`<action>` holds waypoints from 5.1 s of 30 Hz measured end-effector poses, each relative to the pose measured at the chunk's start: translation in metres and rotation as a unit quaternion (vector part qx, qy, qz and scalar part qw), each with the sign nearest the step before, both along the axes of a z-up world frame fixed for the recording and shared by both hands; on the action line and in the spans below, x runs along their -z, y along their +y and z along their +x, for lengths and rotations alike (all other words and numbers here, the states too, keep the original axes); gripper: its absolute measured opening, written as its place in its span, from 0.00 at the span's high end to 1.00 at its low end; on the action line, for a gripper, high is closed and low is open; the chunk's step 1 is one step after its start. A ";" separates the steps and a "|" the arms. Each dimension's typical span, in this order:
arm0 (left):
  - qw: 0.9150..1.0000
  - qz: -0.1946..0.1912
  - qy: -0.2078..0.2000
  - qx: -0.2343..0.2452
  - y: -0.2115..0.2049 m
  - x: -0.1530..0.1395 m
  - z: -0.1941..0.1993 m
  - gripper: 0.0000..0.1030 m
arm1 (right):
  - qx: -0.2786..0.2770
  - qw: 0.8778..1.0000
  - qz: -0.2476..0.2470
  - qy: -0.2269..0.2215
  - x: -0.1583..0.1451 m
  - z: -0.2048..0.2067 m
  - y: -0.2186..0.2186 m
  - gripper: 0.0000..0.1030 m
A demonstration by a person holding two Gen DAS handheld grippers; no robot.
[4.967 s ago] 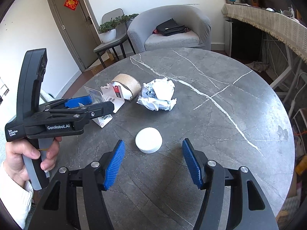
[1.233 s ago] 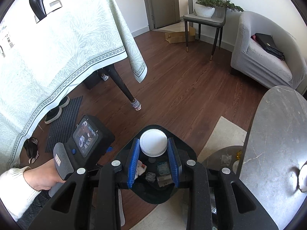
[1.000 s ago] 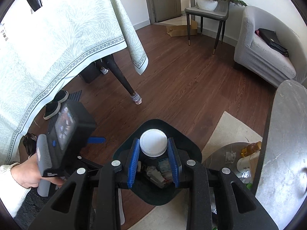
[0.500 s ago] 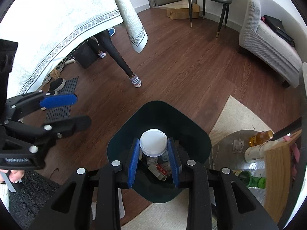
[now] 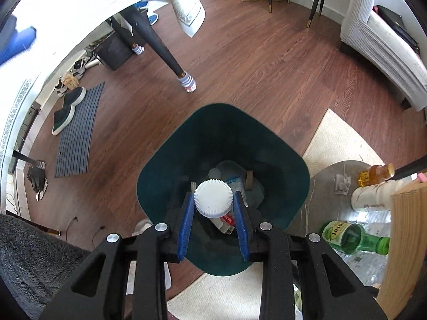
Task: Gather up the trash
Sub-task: 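Open the left tool to drop the cardboard box into the bin, then open the right tool to drop the bottle cap into the bin, then move both tools back toward the marble table, then close the left tool on the brown tape roll while right tool grasps crumpled paper, then carry the tape roll and crumpled paper over the green bin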
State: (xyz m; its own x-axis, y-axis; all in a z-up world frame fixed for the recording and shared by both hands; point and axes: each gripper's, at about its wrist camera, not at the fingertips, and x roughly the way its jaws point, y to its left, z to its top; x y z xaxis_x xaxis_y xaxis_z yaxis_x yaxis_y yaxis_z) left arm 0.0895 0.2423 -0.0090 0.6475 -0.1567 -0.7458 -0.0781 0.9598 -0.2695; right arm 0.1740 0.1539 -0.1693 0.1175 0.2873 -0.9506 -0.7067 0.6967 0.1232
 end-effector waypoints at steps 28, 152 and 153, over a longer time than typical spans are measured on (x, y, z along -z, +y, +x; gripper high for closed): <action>0.997 -0.004 -0.079 -0.025 -0.015 -0.057 0.003 0.72 | -0.057 0.996 0.055 -0.050 -0.062 -0.032 -0.025 0.62; 0.995 0.019 -0.034 0.097 -0.133 -0.014 0.118 0.42 | 0.174 0.953 0.177 -0.172 -0.175 0.071 -0.229 0.53; 0.995 0.020 -0.032 0.095 -0.129 -0.013 0.117 0.42 | 0.167 0.955 0.175 -0.171 -0.175 0.070 -0.222 0.54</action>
